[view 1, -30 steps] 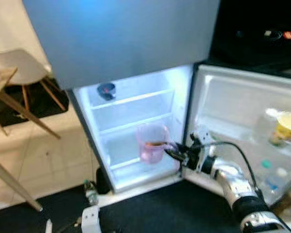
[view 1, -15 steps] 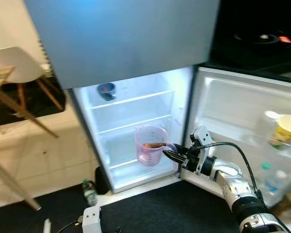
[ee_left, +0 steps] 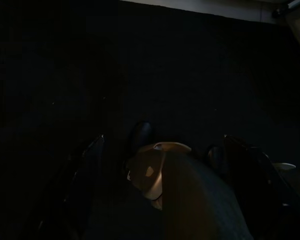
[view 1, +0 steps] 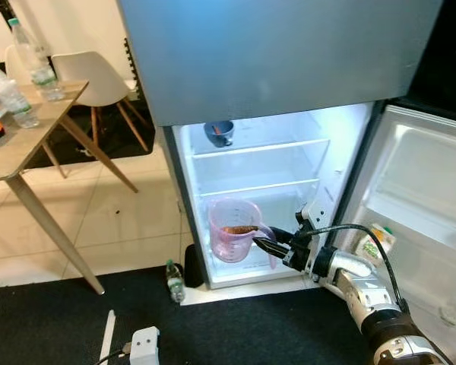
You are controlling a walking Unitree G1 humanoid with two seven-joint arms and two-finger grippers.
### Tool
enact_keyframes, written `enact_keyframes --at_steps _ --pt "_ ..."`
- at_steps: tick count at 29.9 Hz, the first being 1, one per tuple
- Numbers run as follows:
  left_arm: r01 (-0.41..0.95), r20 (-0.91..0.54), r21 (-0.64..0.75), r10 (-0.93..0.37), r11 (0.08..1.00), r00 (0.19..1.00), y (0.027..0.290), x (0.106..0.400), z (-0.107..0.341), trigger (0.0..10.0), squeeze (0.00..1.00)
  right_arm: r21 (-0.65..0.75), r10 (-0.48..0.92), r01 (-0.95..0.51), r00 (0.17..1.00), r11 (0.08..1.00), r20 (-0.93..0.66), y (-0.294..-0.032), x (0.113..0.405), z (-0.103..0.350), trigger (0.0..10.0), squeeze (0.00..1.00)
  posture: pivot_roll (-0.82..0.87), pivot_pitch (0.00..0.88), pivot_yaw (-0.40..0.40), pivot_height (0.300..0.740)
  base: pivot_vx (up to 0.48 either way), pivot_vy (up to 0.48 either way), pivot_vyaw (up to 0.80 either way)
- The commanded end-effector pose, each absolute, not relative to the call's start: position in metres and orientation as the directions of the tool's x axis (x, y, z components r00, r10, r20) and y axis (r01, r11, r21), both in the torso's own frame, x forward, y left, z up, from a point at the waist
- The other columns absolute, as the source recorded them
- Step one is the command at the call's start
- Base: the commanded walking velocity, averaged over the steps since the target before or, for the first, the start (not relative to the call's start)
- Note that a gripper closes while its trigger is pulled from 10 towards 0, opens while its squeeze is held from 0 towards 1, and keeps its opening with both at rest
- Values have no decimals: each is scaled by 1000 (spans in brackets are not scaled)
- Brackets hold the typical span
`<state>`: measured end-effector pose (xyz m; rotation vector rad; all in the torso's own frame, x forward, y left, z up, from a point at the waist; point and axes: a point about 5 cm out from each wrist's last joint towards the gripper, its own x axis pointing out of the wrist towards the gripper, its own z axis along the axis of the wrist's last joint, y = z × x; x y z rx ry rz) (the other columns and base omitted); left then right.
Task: Restocking fridge
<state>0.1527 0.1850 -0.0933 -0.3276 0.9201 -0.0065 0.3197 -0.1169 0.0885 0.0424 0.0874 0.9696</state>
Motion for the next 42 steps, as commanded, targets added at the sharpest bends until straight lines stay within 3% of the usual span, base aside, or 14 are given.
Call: enact_keyframes --at_steps 1,12,15,30,42 --pt "-128 -793 -272 -147 954 591 185 149 -95 10000 0 68 835 -832 549 551 -44 -113 320 92 10000 0 -24 19 22 740 0 0 788" --pt "-108 -797 -269 -158 957 583 183 147 -96 10000 0 62 811 -809 583 585 -45 -116 322 91 10000 0 -21 20 13 740 0 0 790" --pt "-111 -798 -269 -157 957 582 184 146 -96 10000 0 58 774 -772 630 633 -60 -118 328 92 10000 0 -19 19 9 740 0 0 0" --pt "-64 -781 -306 -212 950 587 177 148 -96 10000 0 62 709 -707 698 705 -97 -130 332 86 10000 0 -21 12 8 740 99 0 0" --pt "-50 -780 -310 -224 949 584 177 146 -96 10000 0 40 554 -554 824 832 -120 -195 337 93 10000 0 -20 17 15 740 269 0 0"
